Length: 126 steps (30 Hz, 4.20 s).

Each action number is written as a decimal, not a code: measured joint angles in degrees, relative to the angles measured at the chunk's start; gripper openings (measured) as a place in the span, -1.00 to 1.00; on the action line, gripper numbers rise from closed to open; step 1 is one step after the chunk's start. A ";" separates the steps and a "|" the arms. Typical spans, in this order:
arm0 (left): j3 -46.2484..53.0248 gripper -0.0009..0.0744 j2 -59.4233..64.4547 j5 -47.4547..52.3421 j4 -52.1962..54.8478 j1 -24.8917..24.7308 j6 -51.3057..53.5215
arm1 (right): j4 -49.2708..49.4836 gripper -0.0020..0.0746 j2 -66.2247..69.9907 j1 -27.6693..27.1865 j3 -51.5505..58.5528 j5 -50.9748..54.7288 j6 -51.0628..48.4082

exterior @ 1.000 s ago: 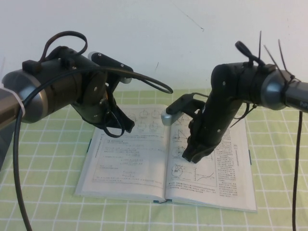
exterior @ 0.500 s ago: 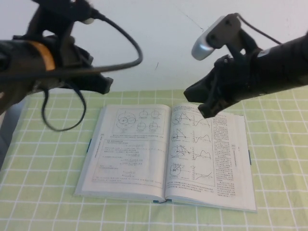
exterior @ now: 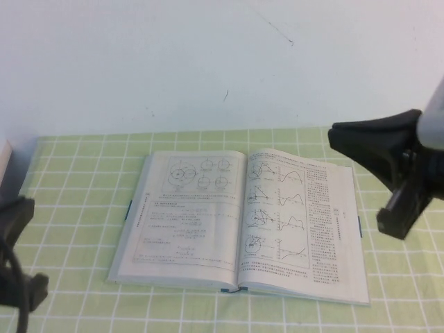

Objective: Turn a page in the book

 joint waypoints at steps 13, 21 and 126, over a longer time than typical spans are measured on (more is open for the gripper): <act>13.62 -0.99 -17.64 5.56 1.88 0.00 -2.50 | 11.71 -0.95 -23.56 0.00 17.73 2.95 -13.18; 14.61 -0.99 -17.87 10.24 1.95 0.00 -2.62 | 11.93 -0.95 -27.80 0.00 20.13 0.74 -13.39; 19.39 -0.99 -19.37 6.10 -9.99 1.24 0.20 | -83.74 -0.95 -65.92 -33.58 47.42 -0.23 82.52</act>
